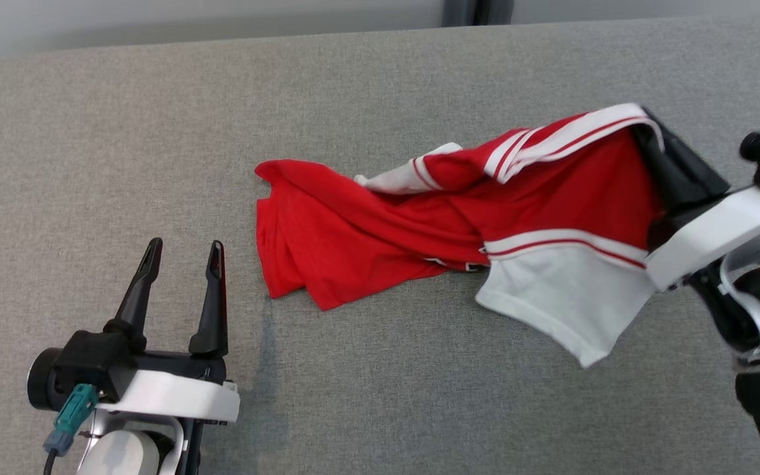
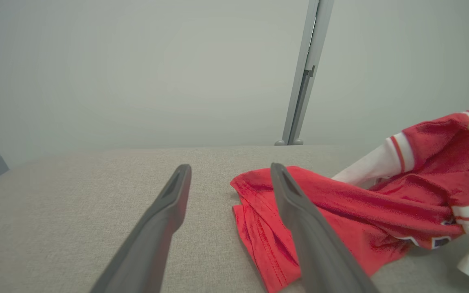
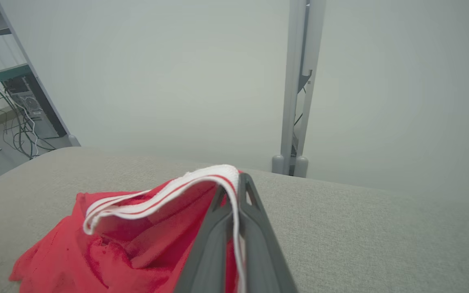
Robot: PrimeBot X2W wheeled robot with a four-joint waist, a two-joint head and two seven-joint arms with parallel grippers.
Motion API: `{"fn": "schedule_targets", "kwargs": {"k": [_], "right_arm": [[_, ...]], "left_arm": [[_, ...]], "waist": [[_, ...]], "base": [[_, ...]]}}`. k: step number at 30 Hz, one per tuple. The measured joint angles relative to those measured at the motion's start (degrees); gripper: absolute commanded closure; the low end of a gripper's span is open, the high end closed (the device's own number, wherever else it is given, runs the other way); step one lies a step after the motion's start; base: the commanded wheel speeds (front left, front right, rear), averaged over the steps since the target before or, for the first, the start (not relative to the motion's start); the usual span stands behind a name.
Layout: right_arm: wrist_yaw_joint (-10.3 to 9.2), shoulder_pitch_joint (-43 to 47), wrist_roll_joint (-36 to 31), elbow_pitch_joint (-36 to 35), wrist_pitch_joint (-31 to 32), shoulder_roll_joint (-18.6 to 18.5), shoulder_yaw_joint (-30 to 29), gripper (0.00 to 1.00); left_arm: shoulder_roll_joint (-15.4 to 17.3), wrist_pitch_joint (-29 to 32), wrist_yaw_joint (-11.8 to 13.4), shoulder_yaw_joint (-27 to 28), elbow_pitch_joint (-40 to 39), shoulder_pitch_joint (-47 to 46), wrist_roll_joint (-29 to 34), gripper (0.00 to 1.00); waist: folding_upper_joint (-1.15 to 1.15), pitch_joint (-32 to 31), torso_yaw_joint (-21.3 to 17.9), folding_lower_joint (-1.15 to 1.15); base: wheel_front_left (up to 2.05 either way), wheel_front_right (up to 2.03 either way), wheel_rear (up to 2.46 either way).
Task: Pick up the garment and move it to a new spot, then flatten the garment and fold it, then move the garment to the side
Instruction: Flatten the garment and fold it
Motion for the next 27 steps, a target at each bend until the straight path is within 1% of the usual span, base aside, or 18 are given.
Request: {"fn": "schedule_targets", "kwargs": {"k": [3, 5, 7, 11, 15, 16, 17, 18, 22, 27], "right_arm": [[-0.01, -4.39, 4.17, 7.12, 0.65, -0.35, -3.02, 1.0], [-0.01, -7.42, 4.56, 12.48, 0.46, -1.45, -4.03, 1.0], [-0.01, -10.59, 6.51, 18.45, -0.2, -1.72, -5.41, 1.0], [-0.01, -16.26, 8.42, 30.17, -3.33, -2.57, -7.78, 1.0], [-0.01, -20.59, 9.45, 38.89, -6.86, -3.27, -8.96, 1.0], [-0.01, -21.36, 9.48, 40.79, -7.75, -3.25, -9.1, 0.69], [-0.01, -21.96, 9.46, 42.44, -8.65, -3.18, -9.04, 0.22], [-0.01, -22.34, 9.43, 43.76, -9.67, -3.12, -8.86, 0.0], [-0.01, -22.6, 8.68, 47.06, -14.83, -2.67, -7.32, 0.0], [-0.01, -20.2, 8.64, 46.56, -21.08, -2.1, -5.02, 0.0]], "left_arm": [[-0.21, -0.07, -0.55, -0.7, 0.18, -1.53, 0.04, 0.0], [-0.42, -0.16, -1.13, -1.37, 0.57, -2.88, 0.1, 0.0], [-0.86, -0.37, -1.87, -2.01, 1.11, -4.31, 0.25, 0.0], [-1.68, -0.94, -2.97, -3.08, 2.4, -6.32, 0.43, 0.0], [-2.32, -1.57, -3.63, -3.68, 3.53, -7.73, 0.51, 0.0], [-2.45, -1.64, -3.67, -3.78, 3.85, -7.97, 0.52, 0.0], [-2.56, -1.83, -3.81, -3.79, 4.09, -8.21, 0.53, 0.0], [-2.7, -1.87, -3.9, -3.82, 4.26, -8.38, 0.53, 0.0], [-3.0, -2.11, -4.14, -3.86, 5.2, -8.49, 0.63, 0.0], [-2.58, -2.34, -4.14, -3.52, 5.91, -8.48, 0.89, 0.0]], "waist": [[0.0, 1.58, 0.54, 0.0], [0.0, 2.73, 1.28, 0.0], [0.0, 3.86, 2.37, 0.0], [0.0, 6.26, 4.83, 0.0], [0.0, 8.41, 6.97, 0.0], [0.0, 8.83, 7.38, 0.0], [0.0, 9.22, 7.71, 0.0], [0.0, 9.5, 7.95, 0.0], [0.0, 9.37, 7.7, 0.0], [0.0, 8.07, 6.31, 0.0]], "base": [[0.0, 0.0, 0.0], [0.0, 0.0, 0.0], [0.0, 0.0, 0.0], [0.0, 0.0, 0.0], [0.0, 0.0, 0.0], [0.0, 0.0, 0.0], [0.0, 0.0, 0.0], [0.0, 0.0, 0.0], [0.0, 0.0, 0.0], [0.0, 0.0, 0.0]]}}
